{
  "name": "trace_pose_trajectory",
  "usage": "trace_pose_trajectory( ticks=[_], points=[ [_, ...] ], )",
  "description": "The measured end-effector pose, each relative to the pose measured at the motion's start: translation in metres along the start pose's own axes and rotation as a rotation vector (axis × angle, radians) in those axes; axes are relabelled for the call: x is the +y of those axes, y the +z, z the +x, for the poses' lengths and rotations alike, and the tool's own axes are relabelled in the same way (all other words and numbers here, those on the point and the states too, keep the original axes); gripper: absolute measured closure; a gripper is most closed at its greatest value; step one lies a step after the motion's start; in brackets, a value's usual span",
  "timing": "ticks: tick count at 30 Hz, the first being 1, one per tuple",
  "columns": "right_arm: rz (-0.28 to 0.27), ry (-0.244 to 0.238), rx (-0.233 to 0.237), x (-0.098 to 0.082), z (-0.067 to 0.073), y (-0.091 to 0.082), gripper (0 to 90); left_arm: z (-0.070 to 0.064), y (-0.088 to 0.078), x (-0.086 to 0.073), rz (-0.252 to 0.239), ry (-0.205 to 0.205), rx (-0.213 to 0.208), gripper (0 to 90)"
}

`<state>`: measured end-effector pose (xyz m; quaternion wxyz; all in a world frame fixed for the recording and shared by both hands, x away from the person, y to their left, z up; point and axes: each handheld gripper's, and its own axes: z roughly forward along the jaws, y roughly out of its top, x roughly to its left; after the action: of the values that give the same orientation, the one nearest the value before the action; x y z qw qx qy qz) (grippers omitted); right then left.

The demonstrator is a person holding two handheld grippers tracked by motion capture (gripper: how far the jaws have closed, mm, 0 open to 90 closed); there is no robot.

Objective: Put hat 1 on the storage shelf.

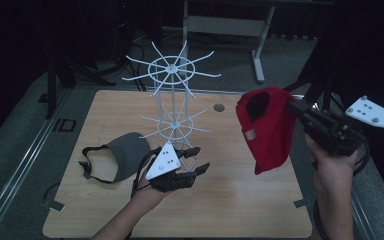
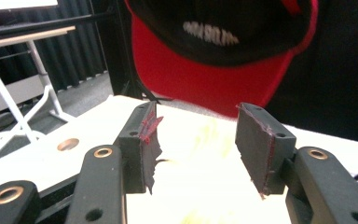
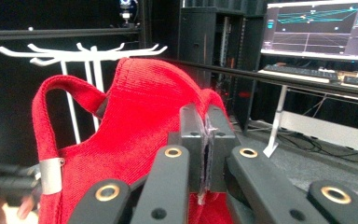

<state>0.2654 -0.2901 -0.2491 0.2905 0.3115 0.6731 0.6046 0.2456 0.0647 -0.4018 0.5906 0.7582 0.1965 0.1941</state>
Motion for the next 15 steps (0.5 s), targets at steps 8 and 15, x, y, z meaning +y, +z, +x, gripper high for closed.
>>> trace_pose_trajectory(
  ticks=[8,15],
  points=[
    [0.0,0.012,-0.026,0.018,-0.007,0.024,88.3,0.002,-0.002,-0.017,0.013,-0.017,0.018,49.9],
    [-0.004,0.033,-0.041,0.034,-0.009,0.047,88.3,0.003,-0.003,-0.023,0.017,-0.022,0.024,49.8]
  ],
)
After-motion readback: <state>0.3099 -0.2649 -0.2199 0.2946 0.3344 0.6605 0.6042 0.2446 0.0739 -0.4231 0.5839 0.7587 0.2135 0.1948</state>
